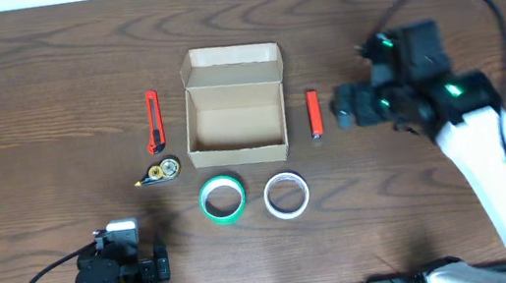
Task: Pack container
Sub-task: 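Reach the right gripper to the red stapler and grasp it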
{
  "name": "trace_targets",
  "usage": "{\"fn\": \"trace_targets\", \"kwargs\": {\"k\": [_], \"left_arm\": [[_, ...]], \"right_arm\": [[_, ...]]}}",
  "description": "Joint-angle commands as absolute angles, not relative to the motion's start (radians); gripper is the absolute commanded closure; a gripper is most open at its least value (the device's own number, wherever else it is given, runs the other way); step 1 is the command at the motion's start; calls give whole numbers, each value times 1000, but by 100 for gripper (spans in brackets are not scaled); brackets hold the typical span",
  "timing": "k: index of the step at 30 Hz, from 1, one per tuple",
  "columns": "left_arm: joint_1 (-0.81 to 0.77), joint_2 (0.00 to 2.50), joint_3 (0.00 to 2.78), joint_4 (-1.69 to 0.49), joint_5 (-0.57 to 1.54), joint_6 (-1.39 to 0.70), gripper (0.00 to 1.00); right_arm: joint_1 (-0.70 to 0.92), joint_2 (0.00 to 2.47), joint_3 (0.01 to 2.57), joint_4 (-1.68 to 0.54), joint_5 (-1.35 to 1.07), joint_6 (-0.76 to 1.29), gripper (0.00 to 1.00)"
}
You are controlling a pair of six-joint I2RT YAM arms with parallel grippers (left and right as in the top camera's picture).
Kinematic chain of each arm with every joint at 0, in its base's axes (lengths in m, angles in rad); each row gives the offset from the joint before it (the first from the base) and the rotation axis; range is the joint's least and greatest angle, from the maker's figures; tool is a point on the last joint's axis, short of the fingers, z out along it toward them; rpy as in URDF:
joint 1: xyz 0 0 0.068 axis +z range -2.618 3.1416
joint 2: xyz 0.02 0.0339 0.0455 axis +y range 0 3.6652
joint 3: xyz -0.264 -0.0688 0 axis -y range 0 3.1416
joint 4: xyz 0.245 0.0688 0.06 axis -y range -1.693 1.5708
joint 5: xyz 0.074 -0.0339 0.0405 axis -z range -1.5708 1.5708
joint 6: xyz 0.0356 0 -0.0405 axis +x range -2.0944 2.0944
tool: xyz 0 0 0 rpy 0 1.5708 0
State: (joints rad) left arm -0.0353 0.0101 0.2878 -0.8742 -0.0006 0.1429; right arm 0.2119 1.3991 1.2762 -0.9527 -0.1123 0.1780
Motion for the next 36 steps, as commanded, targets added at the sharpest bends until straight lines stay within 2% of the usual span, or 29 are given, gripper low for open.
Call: {"fn": "trace_targets", "kwargs": {"k": [1,19,30,36], "left_arm": [[-31,4,278,-916,-10,161,5],[-31,4,278,-916,-10,161,5],[-31,4,278,-916,-10,161,5],[-31,4,278,-916,-10,161,4]], "right_arm": [[260,1508,1352,-957,-45,236,1],[277,1862,1359,-779,-34,311,1],[277,1978,1359,-725,-34,363,1],[282,2016,1359,-712,-34,363,7]]}}
